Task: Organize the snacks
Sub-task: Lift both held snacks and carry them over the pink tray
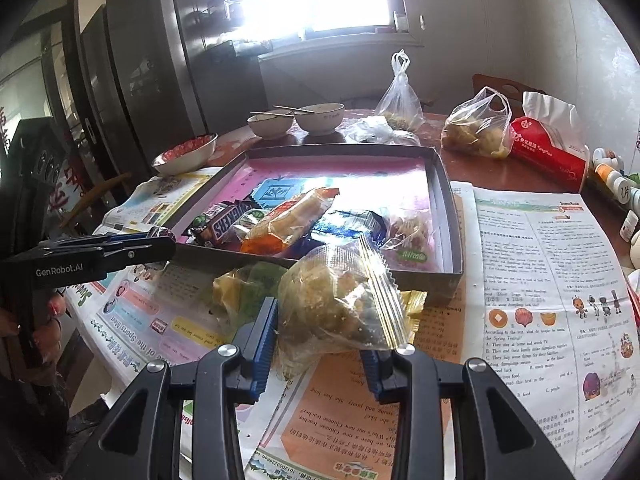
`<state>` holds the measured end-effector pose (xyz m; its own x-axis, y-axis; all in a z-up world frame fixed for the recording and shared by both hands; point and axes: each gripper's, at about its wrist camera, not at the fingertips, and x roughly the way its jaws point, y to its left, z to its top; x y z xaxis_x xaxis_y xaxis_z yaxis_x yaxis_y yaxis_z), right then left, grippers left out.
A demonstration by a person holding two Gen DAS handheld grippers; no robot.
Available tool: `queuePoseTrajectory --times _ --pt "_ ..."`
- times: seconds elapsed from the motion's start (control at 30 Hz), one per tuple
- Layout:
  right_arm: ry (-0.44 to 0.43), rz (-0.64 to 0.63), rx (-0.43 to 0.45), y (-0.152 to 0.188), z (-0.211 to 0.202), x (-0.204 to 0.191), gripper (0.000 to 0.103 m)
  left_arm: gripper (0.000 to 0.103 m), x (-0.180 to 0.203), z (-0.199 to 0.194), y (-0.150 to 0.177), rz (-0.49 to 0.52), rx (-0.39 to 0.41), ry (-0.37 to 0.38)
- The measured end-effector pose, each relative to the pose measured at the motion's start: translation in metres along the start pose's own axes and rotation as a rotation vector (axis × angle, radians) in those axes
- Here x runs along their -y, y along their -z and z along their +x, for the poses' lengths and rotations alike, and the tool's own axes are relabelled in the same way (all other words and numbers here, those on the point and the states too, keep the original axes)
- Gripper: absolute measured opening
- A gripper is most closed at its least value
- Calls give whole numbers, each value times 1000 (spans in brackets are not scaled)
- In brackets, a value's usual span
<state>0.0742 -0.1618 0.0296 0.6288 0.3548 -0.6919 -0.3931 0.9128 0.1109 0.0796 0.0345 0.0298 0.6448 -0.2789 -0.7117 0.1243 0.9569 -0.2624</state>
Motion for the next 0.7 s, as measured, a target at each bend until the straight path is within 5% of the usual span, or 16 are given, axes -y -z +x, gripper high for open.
queuePoseTrajectory --times 0.7 --pt "-7 47 -11 -20 15 14 38 36 -12 12 -24 -20 -1 -60"
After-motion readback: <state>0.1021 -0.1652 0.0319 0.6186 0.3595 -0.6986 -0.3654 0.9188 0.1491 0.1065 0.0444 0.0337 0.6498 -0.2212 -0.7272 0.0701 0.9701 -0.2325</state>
